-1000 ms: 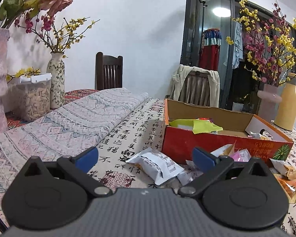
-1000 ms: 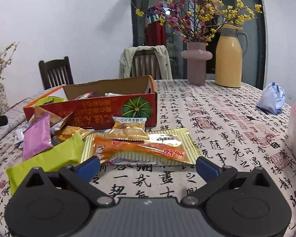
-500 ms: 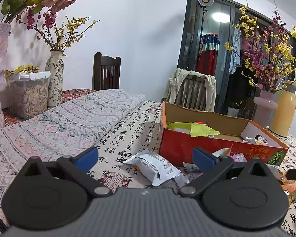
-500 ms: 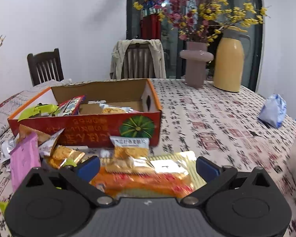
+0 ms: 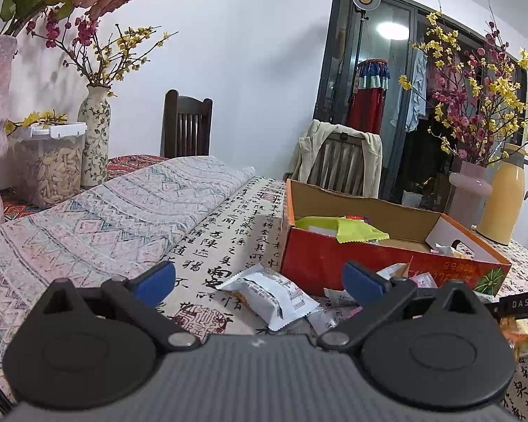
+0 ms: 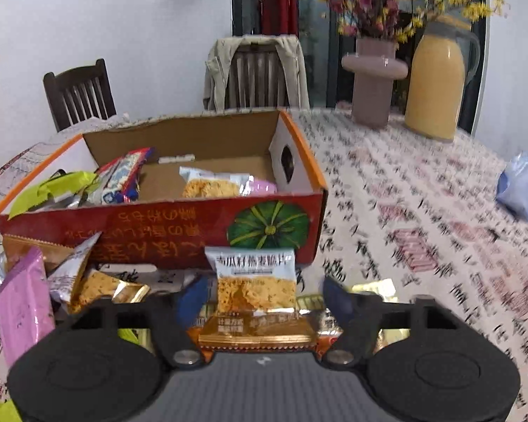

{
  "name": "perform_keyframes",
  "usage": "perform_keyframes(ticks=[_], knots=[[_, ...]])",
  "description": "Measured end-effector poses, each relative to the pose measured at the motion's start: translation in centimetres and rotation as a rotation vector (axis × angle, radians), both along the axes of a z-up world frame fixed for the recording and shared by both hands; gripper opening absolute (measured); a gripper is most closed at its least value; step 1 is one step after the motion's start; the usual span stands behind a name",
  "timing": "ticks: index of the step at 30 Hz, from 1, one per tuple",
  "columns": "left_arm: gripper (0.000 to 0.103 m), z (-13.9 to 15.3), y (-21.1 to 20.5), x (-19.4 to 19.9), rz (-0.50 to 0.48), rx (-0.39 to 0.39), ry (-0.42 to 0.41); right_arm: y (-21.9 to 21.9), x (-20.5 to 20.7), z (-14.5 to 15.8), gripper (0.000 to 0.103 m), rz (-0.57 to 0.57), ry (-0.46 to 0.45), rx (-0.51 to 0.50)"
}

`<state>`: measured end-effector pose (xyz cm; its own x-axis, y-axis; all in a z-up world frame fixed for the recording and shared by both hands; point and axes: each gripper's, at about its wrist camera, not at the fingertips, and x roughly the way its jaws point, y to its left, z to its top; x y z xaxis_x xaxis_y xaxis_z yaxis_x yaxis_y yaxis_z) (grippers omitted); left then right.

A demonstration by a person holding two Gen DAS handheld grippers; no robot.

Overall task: Organize snacks
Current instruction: 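Move both open tools back to the pile and grasp the sunflower-seed packet with right, then grasp the pink packet with the left tool while the right lifts the sunflower-seed packet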

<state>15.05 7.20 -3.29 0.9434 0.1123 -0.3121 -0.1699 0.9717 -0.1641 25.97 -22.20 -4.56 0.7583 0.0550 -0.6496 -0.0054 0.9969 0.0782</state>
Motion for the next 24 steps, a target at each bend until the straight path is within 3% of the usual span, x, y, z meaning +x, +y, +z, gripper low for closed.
perform_keyframes(ticks=[3,7,10,15,24], knots=[[0.103,0.0,0.0,0.1,0.000,0.000,0.007,-0.2,-1.0,0.2,0.042,0.013,-0.032,0.037],[0.103,-0.1,0.0,0.4,0.002,-0.003,0.024,0.2,-3.6,1.1,0.042,0.017,-0.139,0.010],[0.103,0.1,0.2,1.4,-0.005,-0.020,0.102,-0.1,-5.4,1.7,0.042,0.019,-0.189,0.014],[0.103,1.1,-0.4,1.4,-0.083,-0.068,0.166,-0.7,-7.4,1.5,0.042,0.025,-0.213,0.020],[0.103,1.6,-6.0,2.9,-0.216,-0.110,0.283,-1.2,-9.5,0.8,0.042,0.035,-0.230,0.044]])
